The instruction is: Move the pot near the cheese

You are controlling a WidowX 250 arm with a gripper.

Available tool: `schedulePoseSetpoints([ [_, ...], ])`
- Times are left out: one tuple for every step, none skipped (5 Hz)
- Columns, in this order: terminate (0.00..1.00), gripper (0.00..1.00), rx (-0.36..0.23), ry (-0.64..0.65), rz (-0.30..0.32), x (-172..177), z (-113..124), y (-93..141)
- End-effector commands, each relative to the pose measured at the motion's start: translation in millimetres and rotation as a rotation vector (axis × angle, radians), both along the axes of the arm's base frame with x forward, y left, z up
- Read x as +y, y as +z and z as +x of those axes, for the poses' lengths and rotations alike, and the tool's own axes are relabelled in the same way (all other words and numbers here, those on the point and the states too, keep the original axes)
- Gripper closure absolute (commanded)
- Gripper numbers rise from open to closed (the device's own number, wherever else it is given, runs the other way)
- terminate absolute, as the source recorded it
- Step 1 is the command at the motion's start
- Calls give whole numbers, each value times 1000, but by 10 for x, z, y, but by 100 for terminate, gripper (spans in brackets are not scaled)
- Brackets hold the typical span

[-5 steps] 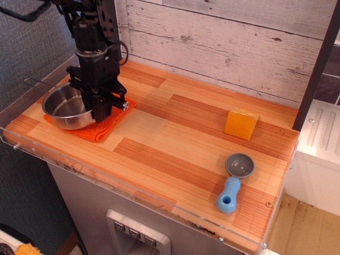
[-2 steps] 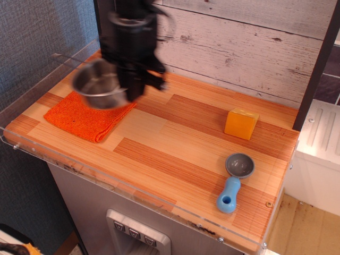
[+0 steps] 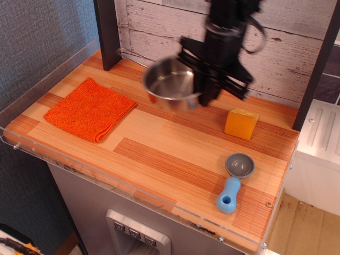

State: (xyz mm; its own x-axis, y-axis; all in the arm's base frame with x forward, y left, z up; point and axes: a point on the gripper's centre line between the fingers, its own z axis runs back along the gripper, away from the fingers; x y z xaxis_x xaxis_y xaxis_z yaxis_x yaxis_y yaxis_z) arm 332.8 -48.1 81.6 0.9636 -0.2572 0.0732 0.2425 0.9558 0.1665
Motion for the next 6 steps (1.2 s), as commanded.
schedulePoseSetpoints([
  [0, 100, -29, 60, 19, -97, 272, -144],
  [0, 100, -14, 83, 31, 43, 269, -191],
  [0, 100, -9, 97, 18, 185, 300, -235],
  [0, 100, -1, 99, 16, 292, 377, -303],
  [0, 100, 6, 97, 1, 306, 443, -370],
  [0, 100, -21, 77, -12, 279, 522, -373],
])
